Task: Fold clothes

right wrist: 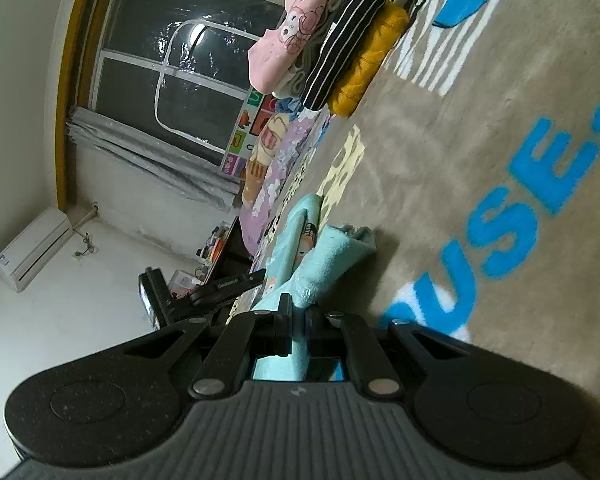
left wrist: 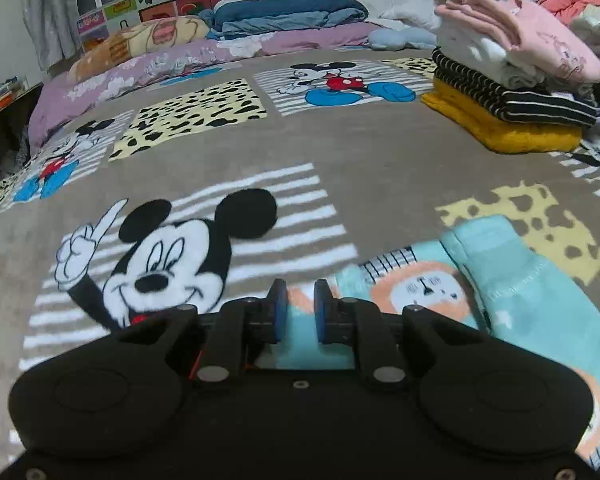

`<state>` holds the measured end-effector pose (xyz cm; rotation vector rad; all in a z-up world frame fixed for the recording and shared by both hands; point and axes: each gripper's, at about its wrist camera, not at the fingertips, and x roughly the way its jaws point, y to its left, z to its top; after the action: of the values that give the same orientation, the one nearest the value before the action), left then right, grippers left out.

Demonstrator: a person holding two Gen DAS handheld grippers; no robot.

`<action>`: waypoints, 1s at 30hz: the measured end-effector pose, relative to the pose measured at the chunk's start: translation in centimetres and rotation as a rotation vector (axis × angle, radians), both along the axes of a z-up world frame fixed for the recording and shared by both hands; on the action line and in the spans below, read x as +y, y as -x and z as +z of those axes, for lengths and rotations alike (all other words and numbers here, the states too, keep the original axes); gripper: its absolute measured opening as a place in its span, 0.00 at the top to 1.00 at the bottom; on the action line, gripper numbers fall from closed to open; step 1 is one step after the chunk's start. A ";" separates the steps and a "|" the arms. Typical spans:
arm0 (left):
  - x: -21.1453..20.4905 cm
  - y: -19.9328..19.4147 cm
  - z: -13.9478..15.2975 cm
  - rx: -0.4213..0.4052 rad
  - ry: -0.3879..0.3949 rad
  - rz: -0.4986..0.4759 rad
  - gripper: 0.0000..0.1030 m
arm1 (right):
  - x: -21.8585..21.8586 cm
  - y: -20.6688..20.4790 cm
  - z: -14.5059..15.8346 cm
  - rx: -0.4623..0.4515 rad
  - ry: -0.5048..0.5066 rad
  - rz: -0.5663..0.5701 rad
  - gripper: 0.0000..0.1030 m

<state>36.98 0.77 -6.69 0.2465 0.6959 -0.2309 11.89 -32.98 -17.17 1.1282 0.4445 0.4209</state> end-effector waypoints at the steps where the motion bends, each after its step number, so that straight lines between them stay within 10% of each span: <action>1: -0.4 -0.3 -0.1 -0.004 -0.029 0.003 0.88 | 0.0 0.0 0.0 0.000 0.000 0.001 0.92; 15: 1.5 3.0 3.2 -0.060 0.047 0.039 0.88 | 0.3 -0.2 0.1 -0.007 0.003 0.003 0.92; 30: -1.7 -1.0 -0.7 0.124 -0.075 -0.056 0.89 | 0.3 -0.1 0.0 -0.017 0.003 0.008 0.90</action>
<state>37.95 -0.96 -7.38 0.3252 0.8224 -0.2759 12.04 -32.65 -17.18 1.1193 0.4351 0.4358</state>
